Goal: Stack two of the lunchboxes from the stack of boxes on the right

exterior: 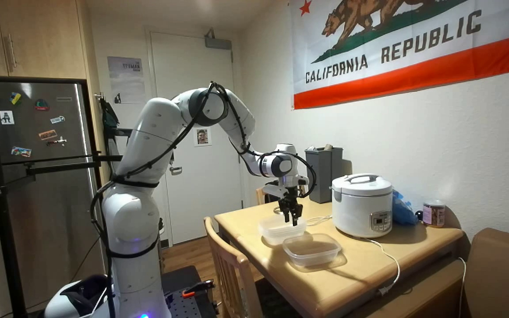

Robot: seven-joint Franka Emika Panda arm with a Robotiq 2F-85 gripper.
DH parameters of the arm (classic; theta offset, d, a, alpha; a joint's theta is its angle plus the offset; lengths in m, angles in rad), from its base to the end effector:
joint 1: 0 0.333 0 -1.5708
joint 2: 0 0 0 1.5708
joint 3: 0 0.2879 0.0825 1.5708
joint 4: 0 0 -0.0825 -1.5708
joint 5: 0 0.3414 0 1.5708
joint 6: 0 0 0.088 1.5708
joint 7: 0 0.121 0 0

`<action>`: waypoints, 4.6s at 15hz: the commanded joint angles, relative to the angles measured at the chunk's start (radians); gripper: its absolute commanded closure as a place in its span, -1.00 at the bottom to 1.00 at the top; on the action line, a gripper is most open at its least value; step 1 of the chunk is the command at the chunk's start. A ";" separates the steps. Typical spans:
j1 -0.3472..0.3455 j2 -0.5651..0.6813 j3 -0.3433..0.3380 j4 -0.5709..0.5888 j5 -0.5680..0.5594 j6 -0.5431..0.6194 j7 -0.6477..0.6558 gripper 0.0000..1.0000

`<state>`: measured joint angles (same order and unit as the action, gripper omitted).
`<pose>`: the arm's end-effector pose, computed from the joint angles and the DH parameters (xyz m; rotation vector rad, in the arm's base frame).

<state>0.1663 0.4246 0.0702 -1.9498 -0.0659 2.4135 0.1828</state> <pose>0.5672 0.1343 0.2560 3.1301 0.1491 0.0675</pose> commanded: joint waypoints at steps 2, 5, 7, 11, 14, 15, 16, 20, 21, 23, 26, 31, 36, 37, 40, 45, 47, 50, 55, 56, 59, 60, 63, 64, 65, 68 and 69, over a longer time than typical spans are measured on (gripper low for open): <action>0.006 -0.018 -0.009 -0.014 -0.006 -0.027 0.008 -0.06; 0.004 -0.014 -0.009 -0.013 -0.003 -0.029 0.005 -0.33; 0.003 -0.010 -0.009 -0.012 -0.002 -0.031 0.003 -0.32; 0.001 -0.001 -0.007 -0.012 0.003 -0.032 0.000 0.03; 0.000 0.004 -0.007 -0.011 0.004 -0.033 -0.002 0.15; 0.000 0.005 -0.007 -0.010 0.005 -0.035 -0.002 0.11; 0.001 0.006 -0.007 -0.010 0.004 -0.035 -0.002 0.33; 0.005 0.002 -0.010 -0.011 -0.002 -0.038 0.004 1.00; 0.005 -0.001 -0.011 -0.013 -0.004 -0.036 0.006 1.00; 0.007 -0.003 -0.011 -0.013 -0.006 -0.037 0.007 0.98; 0.008 -0.004 -0.012 -0.013 -0.008 -0.039 0.009 0.97; 0.015 -0.041 -0.017 -0.030 -0.017 -0.049 0.027 0.97; 0.020 -0.100 -0.016 -0.041 -0.031 -0.105 0.040 0.97; 0.021 -0.112 -0.015 -0.040 -0.037 -0.120 0.041 0.97; 0.018 -0.132 -0.011 -0.035 -0.048 -0.158 0.044 0.97; -0.002 -0.151 -0.008 -0.037 -0.033 -0.184 0.032 0.97; -0.012 -0.157 -0.012 -0.044 -0.028 -0.183 0.032 0.97; -0.031 -0.171 -0.023 -0.057 -0.020 -0.180 0.031 0.97; -0.071 -0.217 -0.049 -0.102 -0.007 -0.173 0.032 0.97; -0.079 -0.226 -0.054 -0.112 -0.005 -0.172 0.032 0.97; -0.104 -0.255 -0.064 -0.154 0.017 -0.109 0.025 0.97; -0.108 -0.262 -0.068 -0.163 0.017 -0.094 0.030 0.97; -0.120 -0.264 -0.075 -0.174 0.012 -0.068 0.027 0.97; -0.124 -0.262 -0.077 -0.178 0.012 -0.065 0.024 0.97; -0.129 -0.257 -0.078 -0.180 0.012 -0.065 0.021 0.97; -0.144 -0.248 -0.083 -0.193 0.023 -0.055 0.012 0.97; -0.148 -0.246 -0.086 -0.199 0.026 -0.049 0.012 0.97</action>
<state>0.0308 0.1947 -0.0077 -2.1098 -0.0635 2.3267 0.2027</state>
